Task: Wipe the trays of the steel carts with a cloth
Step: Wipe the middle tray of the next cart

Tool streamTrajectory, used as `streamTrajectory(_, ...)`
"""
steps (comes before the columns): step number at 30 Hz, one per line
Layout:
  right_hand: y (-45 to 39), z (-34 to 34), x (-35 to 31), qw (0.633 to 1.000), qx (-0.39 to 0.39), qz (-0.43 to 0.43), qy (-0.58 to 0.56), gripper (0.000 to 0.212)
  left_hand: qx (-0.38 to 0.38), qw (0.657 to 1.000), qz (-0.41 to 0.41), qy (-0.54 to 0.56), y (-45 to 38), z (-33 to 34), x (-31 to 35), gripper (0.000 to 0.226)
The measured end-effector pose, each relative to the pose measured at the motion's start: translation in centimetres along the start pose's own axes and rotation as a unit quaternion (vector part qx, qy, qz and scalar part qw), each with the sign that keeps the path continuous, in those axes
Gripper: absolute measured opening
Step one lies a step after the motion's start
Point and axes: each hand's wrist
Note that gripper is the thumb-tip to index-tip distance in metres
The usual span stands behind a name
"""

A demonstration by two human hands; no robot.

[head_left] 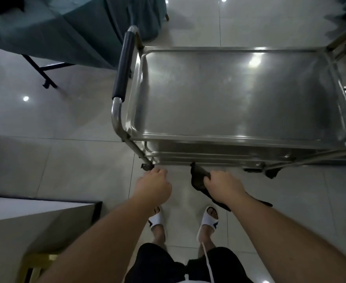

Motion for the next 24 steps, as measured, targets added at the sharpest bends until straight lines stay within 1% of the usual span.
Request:
streamTrajectory(2, 0.3, 1.1, -2.5, 0.999, -0.018, 0.017, -0.027, 0.033, -0.018, 1.000, -0.006, 0.000, 0.4, 0.3, -2.6, 0.058)
streamTrajectory(6, 0.7, 3.2, -7.4, 0.990, -0.035, 0.069, -0.116, 0.040, -0.036, 0.999, -0.023, -0.001, 1.0, 0.5, -7.1, 0.057)
streamTrajectory(10, 0.3, 4.3, -10.7, 0.990, -0.039, 0.064, -0.118, 0.042, -0.036, 0.998, -0.047, 0.002, 1.0, 0.4, -10.1, 0.055)
streamTrajectory(15, -2.1, 5.7, -11.7, 0.989, -0.051, 0.063, -0.120, 0.043, -0.024, 0.997, -0.066, 0.033, -0.3, 1.0, -11.2, 0.060)
streamTrajectory(24, -9.8, 9.4, -12.3, 0.987, -0.062, 0.000, -0.151, 0.037, 0.008, 0.986, -0.125, 0.109, -7.4, 4.0, -12.1, 0.060)
Point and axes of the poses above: each hand's wrist, its own y-axis away from the middle knuckle, its own z-axis out of the palm, x = y × z, and after that the axes turned 9 degrees about z, right-handed
